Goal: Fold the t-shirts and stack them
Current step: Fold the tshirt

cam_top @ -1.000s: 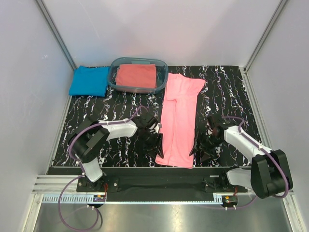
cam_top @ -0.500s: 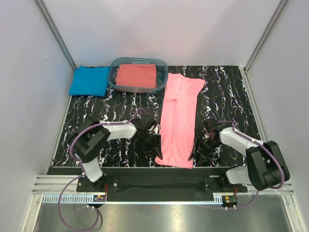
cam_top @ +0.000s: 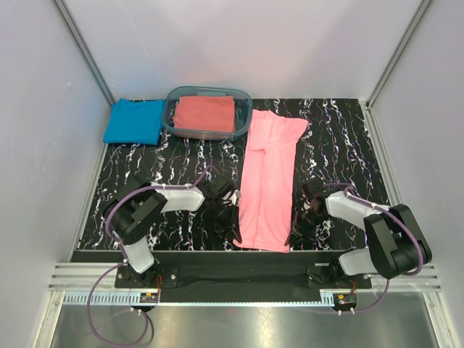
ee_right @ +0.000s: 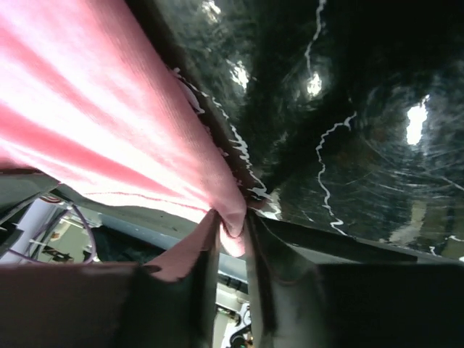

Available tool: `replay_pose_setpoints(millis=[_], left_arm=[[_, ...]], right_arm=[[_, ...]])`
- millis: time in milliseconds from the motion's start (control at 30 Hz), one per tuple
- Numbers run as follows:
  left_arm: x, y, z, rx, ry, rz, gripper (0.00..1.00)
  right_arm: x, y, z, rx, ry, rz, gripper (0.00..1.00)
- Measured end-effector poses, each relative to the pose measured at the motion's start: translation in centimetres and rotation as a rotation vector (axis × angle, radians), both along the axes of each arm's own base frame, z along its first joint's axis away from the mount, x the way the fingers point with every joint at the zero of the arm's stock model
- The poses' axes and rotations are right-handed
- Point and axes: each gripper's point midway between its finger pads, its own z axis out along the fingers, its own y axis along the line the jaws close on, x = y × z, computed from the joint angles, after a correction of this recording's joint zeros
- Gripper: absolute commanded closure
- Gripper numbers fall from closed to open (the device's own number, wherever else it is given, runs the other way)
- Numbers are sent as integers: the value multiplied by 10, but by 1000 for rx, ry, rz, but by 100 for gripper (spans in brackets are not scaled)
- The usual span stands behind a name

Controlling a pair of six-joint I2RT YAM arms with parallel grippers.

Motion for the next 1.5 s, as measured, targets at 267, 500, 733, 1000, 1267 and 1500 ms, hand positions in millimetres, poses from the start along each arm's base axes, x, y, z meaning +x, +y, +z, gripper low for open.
replay_pose_setpoints(millis=[267,500,733,1000,1267,1500], left_arm=[[2,10,13,39,-71,6,92],[-5,0,43,-4,-147,-6,96],[-44,1,32,43,-98,-45,96],[-51,5,58,46,-114,-16,90],[44,-21,94,38,-190,63,91],[149,-26,81,84,-193,129,86]], right_arm=[[17,4,43,35,-151,-13,100],[6,0,60,52,-184,-26,100],[-27,-10,57,40,-124,-33,100],[-40,-14,72,45,-132,-31,100],[40,-2,98,-1,-162,-32,100],[130,-16,90,-18,-183,-78,100]])
